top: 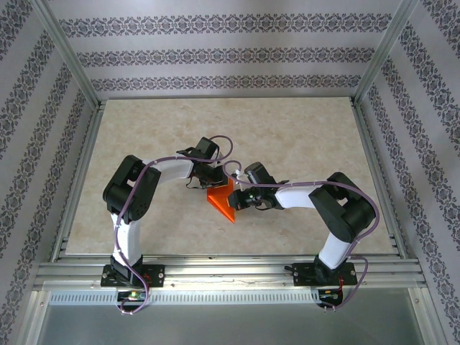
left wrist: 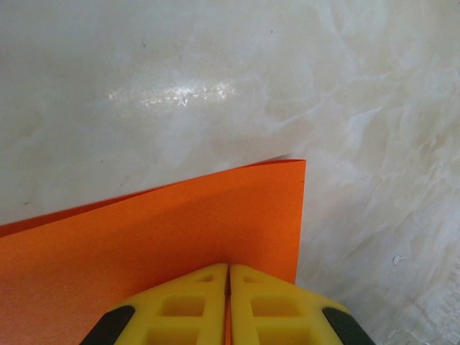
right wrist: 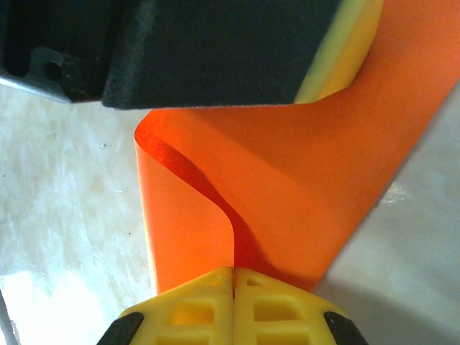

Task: Fold a paper plane with a square sheet of paper (pick it up from the middle)
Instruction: Third fold the triangle at the center of the table.

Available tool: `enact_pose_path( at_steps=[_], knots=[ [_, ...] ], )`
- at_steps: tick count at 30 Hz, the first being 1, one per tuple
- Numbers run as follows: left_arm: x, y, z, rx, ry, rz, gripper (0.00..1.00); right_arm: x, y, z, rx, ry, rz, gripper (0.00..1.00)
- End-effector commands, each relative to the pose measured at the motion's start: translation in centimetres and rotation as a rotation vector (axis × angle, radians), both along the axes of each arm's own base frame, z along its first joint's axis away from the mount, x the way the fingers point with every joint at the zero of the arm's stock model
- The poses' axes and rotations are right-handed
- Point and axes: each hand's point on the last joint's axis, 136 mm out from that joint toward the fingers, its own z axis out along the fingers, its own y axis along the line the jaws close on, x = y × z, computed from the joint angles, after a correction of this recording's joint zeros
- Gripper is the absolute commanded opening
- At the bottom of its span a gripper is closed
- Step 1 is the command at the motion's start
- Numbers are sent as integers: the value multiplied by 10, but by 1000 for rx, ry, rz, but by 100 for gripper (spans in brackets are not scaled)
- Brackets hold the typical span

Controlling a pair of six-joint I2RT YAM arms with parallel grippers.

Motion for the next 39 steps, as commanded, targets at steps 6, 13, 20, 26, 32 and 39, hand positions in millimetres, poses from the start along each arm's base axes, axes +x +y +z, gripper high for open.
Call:
enact_pose_path(
  at_steps=[6, 13, 20, 26, 32, 39],
  knots=[
    [-13, 16, -14, 40, 58, 39, 11, 1, 1, -4, 5, 11, 10, 0],
    [-14, 15, -16, 25, 57, 57, 11, -1, 0, -10, 6, 28, 7, 0],
    [-12, 13, -9, 8, 43, 62, 11, -5, -3, -17, -9, 39, 9, 0],
    [1, 10, 31, -36, -49, 86, 22, -7, -6, -21, -22, 48, 4, 0],
    [2, 24, 63, -51, -114, 167, 32, -8, -4, -20, -21, 48, 11, 0],
    [-32, 42, 81, -163, -133, 275, 16, -9, -5, -19, -21, 48, 7, 0]
  ],
)
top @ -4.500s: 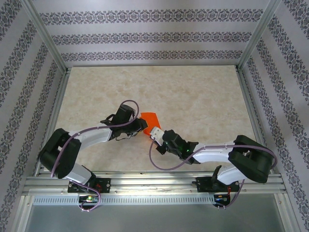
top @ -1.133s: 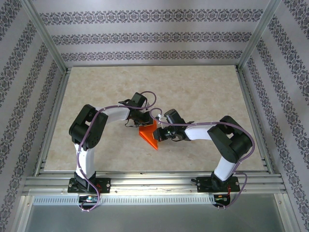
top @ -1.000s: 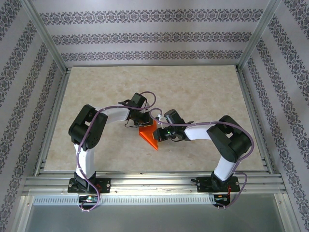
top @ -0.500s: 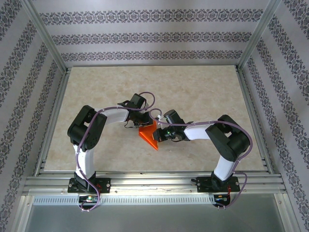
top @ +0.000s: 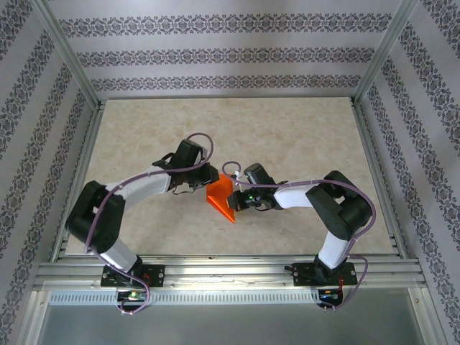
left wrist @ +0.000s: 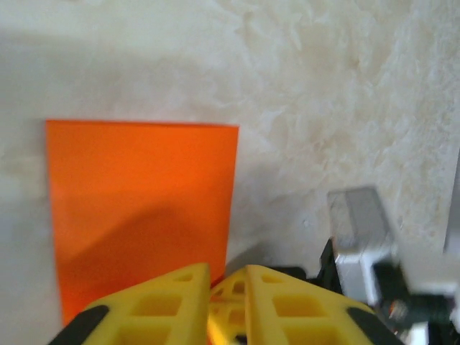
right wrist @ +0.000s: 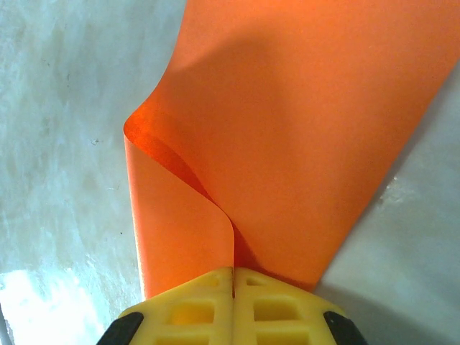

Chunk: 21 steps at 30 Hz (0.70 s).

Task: Fold a paper plane with a square sheet of paper (pick it up from the middle)
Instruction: Third fold the triangle at the center of the table.

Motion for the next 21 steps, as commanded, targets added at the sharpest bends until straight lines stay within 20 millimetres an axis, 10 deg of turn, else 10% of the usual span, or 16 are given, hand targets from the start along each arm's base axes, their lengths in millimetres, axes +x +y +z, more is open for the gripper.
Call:
enact_pose_path(
  at_steps=[1, 11, 21],
  knots=[
    [-8, 6, 12, -97, -20, 81, 13, -7, -6, -11, -23, 34, -1, 0],
    [-49, -7, 3, -266, -19, 107, 0, -7, -4, -11, -30, 39, 1, 0],
    [-47, -34, -23, -273, 5, 100, 0, -8, -3, -11, -40, 37, 4, 0]
  ],
)
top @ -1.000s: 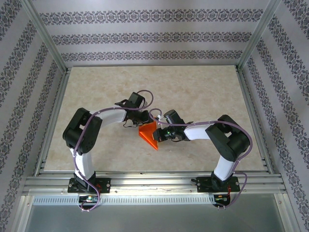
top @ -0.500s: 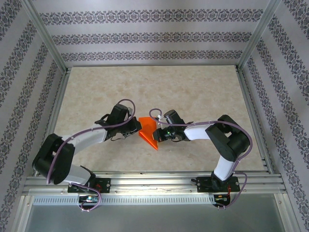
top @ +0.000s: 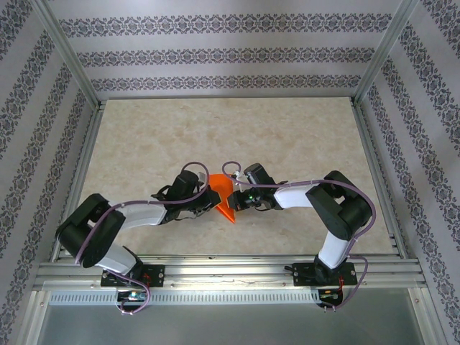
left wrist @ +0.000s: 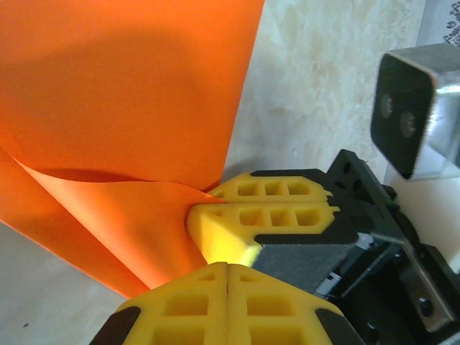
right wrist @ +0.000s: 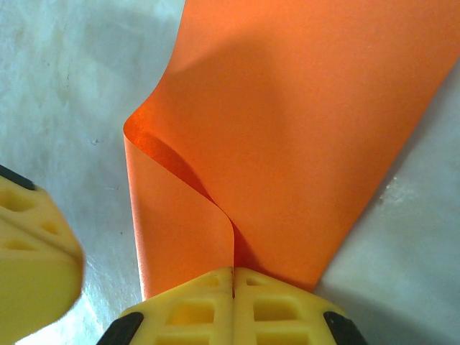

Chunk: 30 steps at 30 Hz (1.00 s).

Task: Fold a paper plane with a square sheet of paper (pick it up from the middle)
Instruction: Third fold the triangle at the center of the table.

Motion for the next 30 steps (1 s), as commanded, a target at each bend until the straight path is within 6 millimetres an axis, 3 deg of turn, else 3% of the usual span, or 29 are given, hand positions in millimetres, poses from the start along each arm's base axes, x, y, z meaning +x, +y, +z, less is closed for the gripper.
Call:
enact_pose_path(
  at_steps=[1, 6, 14, 30],
  knots=[
    [12, -6, 5, -19, -39, 33, 0, -8, -3, -11, -42, 39, 7, 0],
    [9, -4, -12, 11, -10, 25, 0, -8, -3, -11, -45, 35, 6, 0],
    [12, -10, -17, -18, -14, 19, 0, -9, -4, -13, -50, 39, 6, 0],
    [-9, 12, -58, 111, 70, 16, 0, -10, -3, -13, -48, 43, 8, 0]
  ],
)
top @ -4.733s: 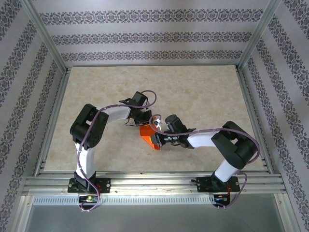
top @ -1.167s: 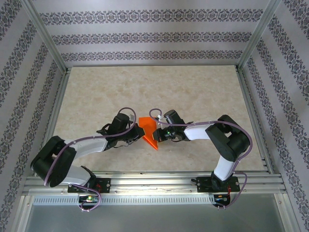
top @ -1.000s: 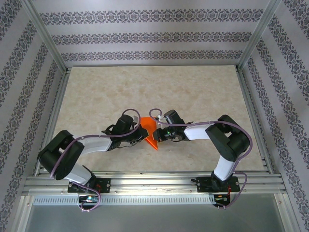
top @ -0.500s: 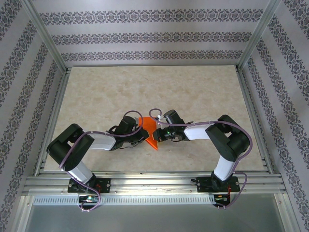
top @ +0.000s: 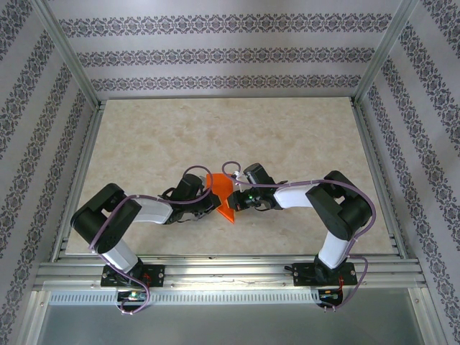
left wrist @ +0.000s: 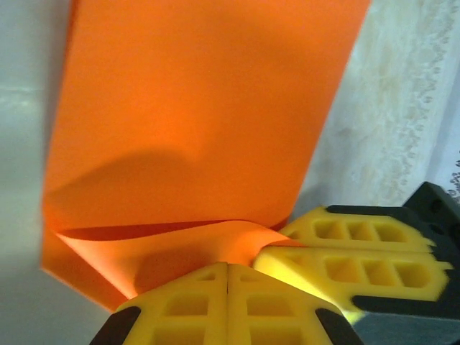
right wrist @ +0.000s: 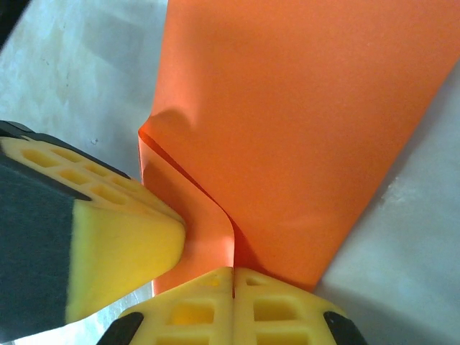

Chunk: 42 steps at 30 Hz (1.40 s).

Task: Fold a paper plane with a square sheet of paper (pick it up from the middle)
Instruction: Third fold the triangle at the center of the table.

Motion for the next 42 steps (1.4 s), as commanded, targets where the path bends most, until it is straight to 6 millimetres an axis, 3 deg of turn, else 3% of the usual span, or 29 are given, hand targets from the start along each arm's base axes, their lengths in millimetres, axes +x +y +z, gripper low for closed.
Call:
enact_pose_path(
  at_steps=[1, 7, 10, 11, 15, 19, 23, 27, 33, 42],
  knots=[
    [-13, 8, -22, 62, 35, -16, 0, -9, -4, -13, -46, 41, 6, 0],
    [-16, 11, -25, 77, 38, -19, 0, -8, -1, -9, -32, 45, 7, 1],
    [-16, 12, -26, 86, 39, -24, 0, -4, 2, 5, 7, 52, -8, 8],
    [-16, 11, -25, 84, 38, -25, 0, -2, 3, 13, 22, 46, -18, 15],
    [-16, 12, -26, 87, 38, -23, 0, 7, -6, 42, 71, 33, -92, 26],
    [-14, 11, -25, 81, 35, -22, 0, 5, -21, 54, 76, 41, -143, 30],
    [-13, 11, -24, 74, 29, -15, 0, -15, -9, 63, 158, 109, -102, 20],
    [-13, 10, -23, 75, 30, -20, 0, -38, 11, 58, 153, 167, -28, 7],
    [-14, 11, -20, 72, 23, -20, 0, -45, 21, 38, 99, 222, -21, 3],
    [-14, 10, -21, 66, 21, -22, 0, -48, 25, 26, 68, 273, -4, 3]
  ],
)
